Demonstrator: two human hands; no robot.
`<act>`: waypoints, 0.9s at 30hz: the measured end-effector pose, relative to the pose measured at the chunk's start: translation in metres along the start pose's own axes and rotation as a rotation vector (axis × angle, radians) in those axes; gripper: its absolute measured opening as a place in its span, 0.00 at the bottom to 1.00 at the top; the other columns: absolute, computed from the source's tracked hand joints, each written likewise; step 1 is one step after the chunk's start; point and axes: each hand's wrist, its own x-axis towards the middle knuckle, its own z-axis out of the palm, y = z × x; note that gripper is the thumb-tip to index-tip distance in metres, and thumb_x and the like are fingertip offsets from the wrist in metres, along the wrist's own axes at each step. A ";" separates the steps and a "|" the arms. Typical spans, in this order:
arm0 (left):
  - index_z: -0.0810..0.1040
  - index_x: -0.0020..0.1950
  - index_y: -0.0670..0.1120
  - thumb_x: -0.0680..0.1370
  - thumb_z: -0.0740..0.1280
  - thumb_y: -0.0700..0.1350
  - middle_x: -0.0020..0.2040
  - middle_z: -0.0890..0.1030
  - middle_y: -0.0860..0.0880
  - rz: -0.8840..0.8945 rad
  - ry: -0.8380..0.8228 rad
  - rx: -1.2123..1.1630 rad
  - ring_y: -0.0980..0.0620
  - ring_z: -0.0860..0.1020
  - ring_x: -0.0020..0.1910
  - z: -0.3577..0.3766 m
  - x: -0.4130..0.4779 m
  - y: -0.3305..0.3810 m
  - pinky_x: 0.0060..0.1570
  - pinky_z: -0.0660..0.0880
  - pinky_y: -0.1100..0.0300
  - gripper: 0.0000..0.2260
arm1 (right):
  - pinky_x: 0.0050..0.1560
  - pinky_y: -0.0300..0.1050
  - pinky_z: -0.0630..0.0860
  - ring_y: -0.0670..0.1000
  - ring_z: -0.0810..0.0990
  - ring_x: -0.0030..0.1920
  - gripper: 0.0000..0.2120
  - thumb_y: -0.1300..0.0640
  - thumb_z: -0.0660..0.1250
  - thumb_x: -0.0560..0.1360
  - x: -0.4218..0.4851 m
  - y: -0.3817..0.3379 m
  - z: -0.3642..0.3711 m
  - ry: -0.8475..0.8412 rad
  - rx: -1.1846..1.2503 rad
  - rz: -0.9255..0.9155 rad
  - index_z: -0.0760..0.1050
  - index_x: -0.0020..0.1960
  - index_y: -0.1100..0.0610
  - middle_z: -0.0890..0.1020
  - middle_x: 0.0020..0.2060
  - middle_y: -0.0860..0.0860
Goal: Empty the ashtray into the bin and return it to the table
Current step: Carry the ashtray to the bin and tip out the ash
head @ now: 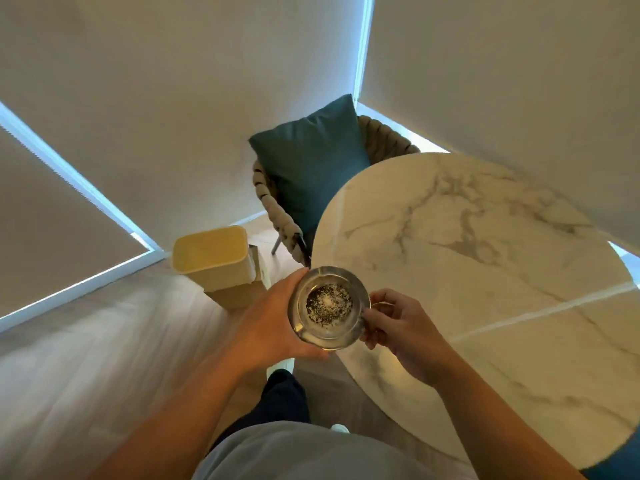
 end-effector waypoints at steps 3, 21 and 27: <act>0.66 0.70 0.62 0.56 0.81 0.67 0.61 0.77 0.66 -0.056 0.118 0.020 0.65 0.76 0.60 -0.026 -0.023 -0.018 0.52 0.76 0.65 0.47 | 0.35 0.48 0.79 0.57 0.82 0.34 0.03 0.68 0.66 0.79 0.019 -0.003 0.037 -0.116 -0.056 0.030 0.78 0.50 0.64 0.84 0.35 0.60; 0.59 0.73 0.64 0.54 0.80 0.66 0.68 0.72 0.62 -0.236 0.185 0.109 0.59 0.72 0.65 -0.266 0.015 -0.186 0.64 0.76 0.51 0.52 | 0.38 0.50 0.83 0.57 0.86 0.37 0.06 0.60 0.66 0.79 0.226 -0.043 0.273 -0.095 -0.135 0.050 0.77 0.52 0.63 0.87 0.40 0.59; 0.56 0.77 0.59 0.54 0.81 0.65 0.73 0.68 0.59 -0.256 0.108 0.109 0.58 0.69 0.70 -0.298 0.058 -0.231 0.69 0.71 0.51 0.56 | 0.41 0.52 0.84 0.57 0.86 0.39 0.04 0.61 0.65 0.80 0.283 -0.050 0.294 -0.027 -0.164 0.058 0.78 0.51 0.60 0.87 0.40 0.58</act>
